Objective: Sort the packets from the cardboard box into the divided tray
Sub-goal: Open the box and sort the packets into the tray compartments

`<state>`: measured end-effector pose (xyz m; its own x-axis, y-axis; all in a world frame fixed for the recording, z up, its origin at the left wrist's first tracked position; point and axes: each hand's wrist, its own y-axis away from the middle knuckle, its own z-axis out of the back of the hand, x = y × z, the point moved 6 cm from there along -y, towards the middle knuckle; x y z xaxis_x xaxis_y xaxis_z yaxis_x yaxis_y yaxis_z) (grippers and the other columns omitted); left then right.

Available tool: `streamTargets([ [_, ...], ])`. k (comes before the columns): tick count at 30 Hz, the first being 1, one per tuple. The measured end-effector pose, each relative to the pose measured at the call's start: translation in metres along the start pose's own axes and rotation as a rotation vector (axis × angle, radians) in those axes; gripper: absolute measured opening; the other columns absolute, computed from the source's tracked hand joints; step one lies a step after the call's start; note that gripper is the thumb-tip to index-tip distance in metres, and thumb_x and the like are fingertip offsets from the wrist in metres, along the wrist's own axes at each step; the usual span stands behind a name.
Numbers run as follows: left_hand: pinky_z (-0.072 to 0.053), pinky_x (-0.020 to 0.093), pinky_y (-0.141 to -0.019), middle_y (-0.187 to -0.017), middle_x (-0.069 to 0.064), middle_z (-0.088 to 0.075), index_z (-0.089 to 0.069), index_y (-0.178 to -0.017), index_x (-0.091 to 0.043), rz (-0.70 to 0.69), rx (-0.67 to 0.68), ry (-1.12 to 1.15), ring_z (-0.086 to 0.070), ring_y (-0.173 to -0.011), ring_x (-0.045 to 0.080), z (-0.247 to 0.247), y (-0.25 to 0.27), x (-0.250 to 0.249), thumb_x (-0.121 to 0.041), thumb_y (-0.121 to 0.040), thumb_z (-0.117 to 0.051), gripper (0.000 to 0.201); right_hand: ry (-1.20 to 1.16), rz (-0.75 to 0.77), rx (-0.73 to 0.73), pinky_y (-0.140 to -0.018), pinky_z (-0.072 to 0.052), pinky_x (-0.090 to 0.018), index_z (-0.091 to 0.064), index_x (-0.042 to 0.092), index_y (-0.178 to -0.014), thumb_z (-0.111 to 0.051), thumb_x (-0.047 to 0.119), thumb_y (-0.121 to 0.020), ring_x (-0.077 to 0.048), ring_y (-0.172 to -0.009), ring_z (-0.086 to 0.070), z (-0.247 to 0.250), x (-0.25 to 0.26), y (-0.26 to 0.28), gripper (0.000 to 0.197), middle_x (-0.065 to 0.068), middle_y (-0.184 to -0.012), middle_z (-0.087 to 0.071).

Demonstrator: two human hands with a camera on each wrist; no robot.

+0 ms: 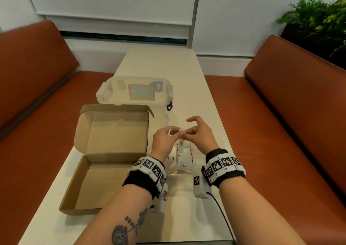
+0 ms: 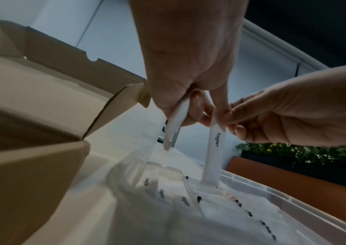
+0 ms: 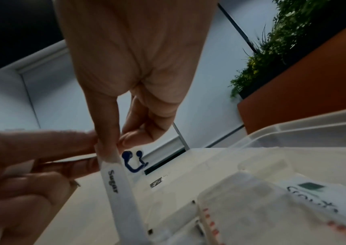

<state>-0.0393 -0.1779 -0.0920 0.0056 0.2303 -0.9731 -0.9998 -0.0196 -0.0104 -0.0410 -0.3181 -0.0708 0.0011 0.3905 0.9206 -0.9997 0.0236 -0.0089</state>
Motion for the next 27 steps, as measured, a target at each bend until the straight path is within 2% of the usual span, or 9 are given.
streamTargets([
  [4,-0.045,0.026,-0.078,-0.082,-0.005,-0.068,-0.071,-0.087,-0.015,0.041,-0.065,0.086,-0.061,-0.083,0.01,0.009,-0.003,0.004,-0.024,-0.082,-0.072,0.01,-0.085,-0.069,0.019,-0.077,-0.052,-0.026,-0.049,0.016,-0.113,-0.076,0.012,-0.077,-0.02,-0.079,-0.067,-0.013,-0.009,0.009,0.045,-0.014,-0.084,-0.071],
  [7,-0.05,0.033,-0.078,-0.083,-0.007,-0.068,-0.07,-0.087,-0.019,0.083,-0.097,0.13,-0.062,-0.084,0.013,0.012,-0.004,0.01,-0.025,-0.083,-0.071,0.008,-0.128,-0.14,0.058,-0.068,-0.054,-0.026,-0.054,0.011,-0.101,-0.075,0.009,-0.078,-0.017,-0.068,-0.062,-0.028,-0.021,0.015,0.031,-0.011,-0.077,-0.067],
  [11,-0.049,0.043,-0.089,-0.103,0.007,-0.067,-0.065,-0.1,-0.023,0.104,-0.169,0.141,-0.059,-0.1,0.034,0.017,-0.005,0.016,-0.033,-0.093,-0.055,0.016,-0.028,-0.21,0.017,-0.056,-0.055,-0.026,-0.056,0.011,-0.079,-0.077,0.006,-0.073,-0.013,-0.051,-0.06,-0.04,-0.031,0.016,0.022,-0.008,-0.068,-0.065],
  [13,-0.047,0.046,-0.092,-0.108,0.006,-0.064,-0.061,-0.1,-0.026,0.125,-0.186,0.167,-0.053,-0.108,0.042,0.019,-0.006,0.018,-0.035,-0.097,-0.045,0.019,0.084,-0.236,0.023,-0.061,-0.059,-0.035,-0.053,0.011,-0.073,-0.074,0.003,-0.072,-0.019,-0.054,-0.063,-0.05,-0.033,0.015,0.022,-0.008,-0.068,-0.063],
  [15,-0.046,0.047,-0.093,-0.114,0.002,-0.063,-0.059,-0.099,-0.028,0.128,-0.185,0.189,-0.052,-0.104,0.043,0.02,-0.006,0.017,-0.035,-0.1,-0.04,0.02,0.22,-0.229,0.031,-0.07,-0.058,-0.041,-0.052,0.009,-0.075,-0.069,0.002,-0.073,-0.028,-0.069,-0.066,-0.061,-0.031,0.015,0.019,-0.014,-0.077,-0.064],
  [16,-0.046,0.044,-0.09,-0.117,0.003,-0.063,-0.059,-0.098,-0.029,0.121,-0.186,0.203,-0.052,-0.094,0.041,0.02,-0.006,0.016,-0.035,-0.1,-0.039,0.021,0.293,-0.217,0.036,-0.072,-0.056,-0.039,-0.051,0.009,-0.076,-0.066,0.002,-0.074,-0.03,-0.075,-0.065,-0.066,-0.03,0.014,0.016,-0.015,-0.081,-0.063],
  [19,-0.047,0.034,-0.075,-0.117,0.0,-0.063,-0.059,-0.107,-0.026,0.102,-0.177,0.234,-0.048,-0.072,0.016,0.022,-0.006,0.014,-0.032,-0.101,-0.037,0.024,0.455,-0.183,0.054,-0.073,-0.051,-0.034,-0.055,0.005,-0.081,-0.056,0.004,-0.082,-0.028,-0.081,-0.062,-0.076,-0.027,0.013,0.002,-0.014,-0.088,-0.064],
  [21,-0.045,0.025,-0.064,-0.113,-0.001,-0.063,-0.059,-0.113,-0.02,0.098,-0.171,0.247,-0.044,-0.062,0.01,0.022,-0.006,0.013,-0.03,-0.101,-0.036,0.028,0.535,-0.167,0.073,-0.076,-0.051,-0.033,-0.062,-0.001,-0.09,-0.052,0.006,-0.087,-0.029,-0.087,-0.064,-0.079,-0.026,0.012,0.013,-0.017,-0.094,-0.066],
  [27,-0.046,0.021,-0.065,-0.106,0.0,-0.062,-0.057,-0.12,-0.014,0.096,-0.152,0.288,-0.047,-0.073,0.009,0.024,-0.005,0.012,-0.032,-0.102,-0.035,0.034,0.464,-0.174,0.084,-0.086,-0.053,-0.036,-0.064,0.003,-0.103,-0.061,-0.002,-0.079,-0.028,-0.094,-0.065,-0.071,-0.028,0.01,0.025,-0.015,-0.104,-0.065],
])
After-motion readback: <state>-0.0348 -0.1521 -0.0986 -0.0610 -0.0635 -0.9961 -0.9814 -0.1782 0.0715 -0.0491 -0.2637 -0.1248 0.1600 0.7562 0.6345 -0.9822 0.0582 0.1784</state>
